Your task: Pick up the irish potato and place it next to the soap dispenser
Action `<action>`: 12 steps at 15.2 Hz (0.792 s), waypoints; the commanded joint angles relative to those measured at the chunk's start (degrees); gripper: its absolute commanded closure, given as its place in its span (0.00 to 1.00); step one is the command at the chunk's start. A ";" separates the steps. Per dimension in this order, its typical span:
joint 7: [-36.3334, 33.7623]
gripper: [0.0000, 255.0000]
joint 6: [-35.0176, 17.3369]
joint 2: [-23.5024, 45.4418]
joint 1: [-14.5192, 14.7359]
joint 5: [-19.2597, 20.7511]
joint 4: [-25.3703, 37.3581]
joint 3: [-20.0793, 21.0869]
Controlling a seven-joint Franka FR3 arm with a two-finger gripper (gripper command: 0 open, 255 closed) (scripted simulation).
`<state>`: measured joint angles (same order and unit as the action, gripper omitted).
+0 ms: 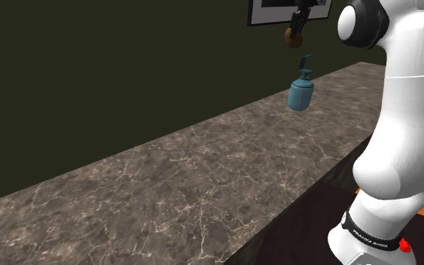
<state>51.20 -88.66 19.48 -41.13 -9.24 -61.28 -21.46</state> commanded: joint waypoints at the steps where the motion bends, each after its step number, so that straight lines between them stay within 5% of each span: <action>1: 2.48 1.00 2.01 3.61 -3.04 -1.92 5.33 -0.47; 3: 4.71 1.00 5.50 9.20 -7.37 -4.47 14.15 -0.58; 12: 5.20 1.00 -5.63 2.90 -3.73 -2.03 -3.26 -0.91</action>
<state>56.30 -92.89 23.05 -45.22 -11.50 -62.50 -22.34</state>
